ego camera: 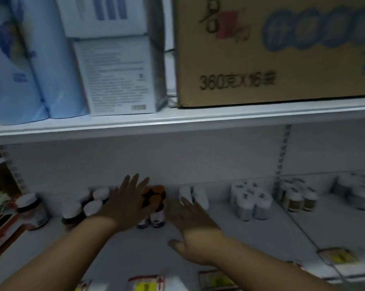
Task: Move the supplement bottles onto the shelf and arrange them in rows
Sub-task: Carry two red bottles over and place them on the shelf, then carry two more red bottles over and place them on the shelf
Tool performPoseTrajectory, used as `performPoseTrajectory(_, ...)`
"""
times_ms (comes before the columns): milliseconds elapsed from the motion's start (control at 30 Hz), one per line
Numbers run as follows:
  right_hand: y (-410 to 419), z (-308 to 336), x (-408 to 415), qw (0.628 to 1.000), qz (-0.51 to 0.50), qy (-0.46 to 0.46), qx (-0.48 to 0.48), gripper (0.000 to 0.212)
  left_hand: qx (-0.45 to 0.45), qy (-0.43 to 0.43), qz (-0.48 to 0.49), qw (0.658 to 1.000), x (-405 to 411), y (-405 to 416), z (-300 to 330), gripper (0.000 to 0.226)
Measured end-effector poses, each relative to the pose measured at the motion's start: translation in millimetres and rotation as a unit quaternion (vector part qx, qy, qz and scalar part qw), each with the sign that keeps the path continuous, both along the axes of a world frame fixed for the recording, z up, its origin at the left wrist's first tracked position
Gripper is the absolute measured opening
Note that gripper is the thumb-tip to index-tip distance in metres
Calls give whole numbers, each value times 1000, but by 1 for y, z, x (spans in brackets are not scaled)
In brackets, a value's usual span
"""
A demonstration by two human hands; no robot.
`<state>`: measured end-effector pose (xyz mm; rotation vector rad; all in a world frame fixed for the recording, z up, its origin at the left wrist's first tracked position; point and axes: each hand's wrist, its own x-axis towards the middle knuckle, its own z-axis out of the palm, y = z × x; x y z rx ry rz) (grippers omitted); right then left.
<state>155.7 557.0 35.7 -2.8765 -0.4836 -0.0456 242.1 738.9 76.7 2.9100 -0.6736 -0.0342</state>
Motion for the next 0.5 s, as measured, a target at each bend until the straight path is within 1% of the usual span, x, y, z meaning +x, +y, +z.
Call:
performPoseTrajectory(100,-78,4,-53,998,-65,1,-12,70,-2,10,-57,998,-33,-98,4,74)
performPoseTrajectory(167,-134,3,-91,994,-107,-9,-22,69,5,12,-106,994,-54,-167,2,74)
performPoseTrajectory(267,-214,2,-150,980,-198,8,-4,67,8,27,-194,981,-93,-269,-2,72)
performPoseTrajectory(367,-280,-5,-203,955,-294,7,28,65,4,21,-289,957,-132,-364,-8,73)
performPoseTrajectory(433,-319,-14,-231,933,-357,-31,18,54,-4,22,-330,944,-154,-419,-12,74)
performPoseTrajectory(467,-336,-11,-248,917,-395,7,48,54,-8,25,-351,936,-164,-445,-15,74)
performPoseTrajectory(500,-353,-13,-262,902,-432,-1,28,57,-13,25,-375,927,-173,-470,-19,74)
